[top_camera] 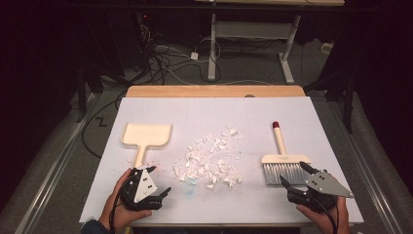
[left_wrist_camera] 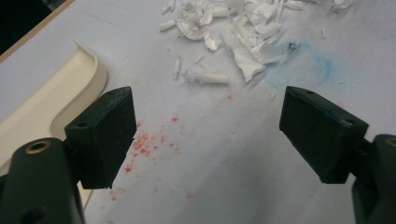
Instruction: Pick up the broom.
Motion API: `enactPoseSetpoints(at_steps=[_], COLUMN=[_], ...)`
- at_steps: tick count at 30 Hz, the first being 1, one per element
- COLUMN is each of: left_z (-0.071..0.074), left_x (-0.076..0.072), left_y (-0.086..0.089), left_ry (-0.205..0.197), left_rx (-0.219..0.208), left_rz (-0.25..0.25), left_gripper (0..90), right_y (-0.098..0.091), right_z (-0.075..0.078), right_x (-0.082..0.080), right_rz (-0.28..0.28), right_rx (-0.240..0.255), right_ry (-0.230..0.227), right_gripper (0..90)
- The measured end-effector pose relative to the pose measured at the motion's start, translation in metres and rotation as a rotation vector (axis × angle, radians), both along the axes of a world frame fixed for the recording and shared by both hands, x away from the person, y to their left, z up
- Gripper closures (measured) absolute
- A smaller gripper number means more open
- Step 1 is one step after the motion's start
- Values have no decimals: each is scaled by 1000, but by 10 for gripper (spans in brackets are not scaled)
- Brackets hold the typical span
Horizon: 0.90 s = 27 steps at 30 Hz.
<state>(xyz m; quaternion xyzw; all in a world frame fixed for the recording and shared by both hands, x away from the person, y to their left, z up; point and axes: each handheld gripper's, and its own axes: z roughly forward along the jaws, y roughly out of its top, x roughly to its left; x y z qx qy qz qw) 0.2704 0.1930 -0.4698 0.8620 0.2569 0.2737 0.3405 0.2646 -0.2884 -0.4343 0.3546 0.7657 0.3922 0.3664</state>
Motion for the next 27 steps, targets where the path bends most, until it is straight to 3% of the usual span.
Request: enactPoseSetpoints(at_steps=[19,24,27], left_z=[-2,-4,-4], left_x=[-10,-8,-8], left_y=[2,0,-2], left_ry=[-2,11,16], left_rx=[12,20,23], left_rz=[4,5,2], left_gripper=[177,177,178], right_y=[5,4,3], right_z=[4,14,19], right_x=[11,16,21], right_rz=[-15,-28,-42], right_rx=[-5,36,35], right_ry=[-16,-12,-8], right_gripper=[221,229,231])
